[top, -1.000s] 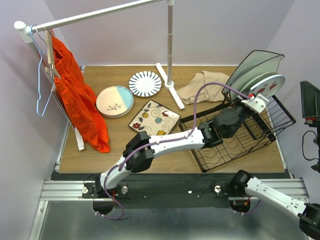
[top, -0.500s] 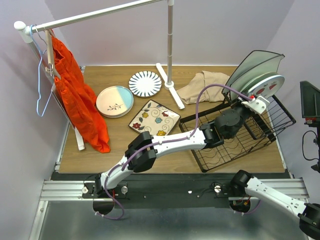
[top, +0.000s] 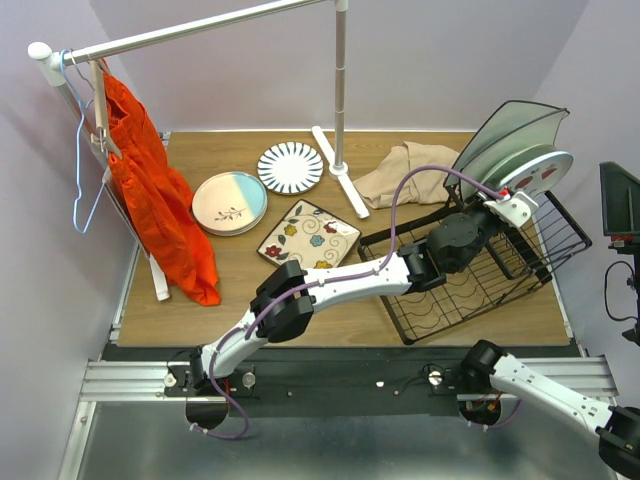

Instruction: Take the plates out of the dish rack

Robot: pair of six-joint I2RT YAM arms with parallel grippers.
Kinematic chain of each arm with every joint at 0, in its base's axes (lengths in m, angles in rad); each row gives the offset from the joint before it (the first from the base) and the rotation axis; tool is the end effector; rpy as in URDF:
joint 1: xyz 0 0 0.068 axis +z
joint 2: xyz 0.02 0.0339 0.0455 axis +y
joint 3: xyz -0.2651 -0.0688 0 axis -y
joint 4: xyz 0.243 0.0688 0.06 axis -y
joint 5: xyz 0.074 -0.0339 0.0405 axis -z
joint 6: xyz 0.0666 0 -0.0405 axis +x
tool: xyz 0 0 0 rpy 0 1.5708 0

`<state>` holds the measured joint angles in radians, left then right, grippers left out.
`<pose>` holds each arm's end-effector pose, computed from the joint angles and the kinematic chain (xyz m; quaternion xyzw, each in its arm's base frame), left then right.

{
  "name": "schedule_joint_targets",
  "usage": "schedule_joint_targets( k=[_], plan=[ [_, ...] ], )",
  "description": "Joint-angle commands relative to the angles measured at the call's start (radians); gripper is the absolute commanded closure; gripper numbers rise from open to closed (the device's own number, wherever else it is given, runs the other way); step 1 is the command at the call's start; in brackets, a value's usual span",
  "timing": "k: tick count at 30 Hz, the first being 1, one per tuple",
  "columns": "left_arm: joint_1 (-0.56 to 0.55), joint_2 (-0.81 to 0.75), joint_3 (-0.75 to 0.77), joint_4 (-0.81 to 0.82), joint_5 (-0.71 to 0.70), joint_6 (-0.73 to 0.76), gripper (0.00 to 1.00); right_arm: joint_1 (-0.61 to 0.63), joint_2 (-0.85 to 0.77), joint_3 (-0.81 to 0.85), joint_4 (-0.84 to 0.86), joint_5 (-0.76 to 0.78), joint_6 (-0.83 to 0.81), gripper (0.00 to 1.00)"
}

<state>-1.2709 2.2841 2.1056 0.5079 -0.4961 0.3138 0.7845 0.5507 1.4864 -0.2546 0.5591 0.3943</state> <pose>0.1983 -0.5340 0.3728 0.2612 0.5381 -0.2364 0.7657 0.0188 -0.0311 0.5656 0.1642 0.4541 0.3836 0.7872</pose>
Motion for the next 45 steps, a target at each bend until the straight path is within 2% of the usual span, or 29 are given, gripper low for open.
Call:
schedule_joint_targets(
  k=[1,13,20,27,36,45],
  plan=[
    [-0.005,0.002,-0.007,-0.019,0.111,-0.048,0.5,0.002,-0.012,-0.005,0.021,0.004,-0.015,0.06],
    [-0.01,-0.014,-0.035,-0.017,0.108,-0.051,0.53,0.004,-0.018,-0.006,0.025,0.01,-0.023,0.06],
    [-0.01,0.006,0.013,-0.022,0.108,0.007,0.44,0.004,-0.029,-0.011,0.028,0.016,-0.028,0.06],
    [0.005,-0.001,0.028,-0.058,0.186,-0.048,0.41,0.004,-0.029,-0.017,0.032,0.012,-0.028,0.05],
    [0.031,-0.008,0.065,-0.123,0.29,-0.119,0.43,0.004,-0.052,-0.034,0.037,0.015,-0.035,0.05],
    [0.051,0.018,0.129,-0.177,0.35,-0.108,0.45,0.004,-0.055,-0.041,0.052,0.015,-0.035,0.05]
  ],
)
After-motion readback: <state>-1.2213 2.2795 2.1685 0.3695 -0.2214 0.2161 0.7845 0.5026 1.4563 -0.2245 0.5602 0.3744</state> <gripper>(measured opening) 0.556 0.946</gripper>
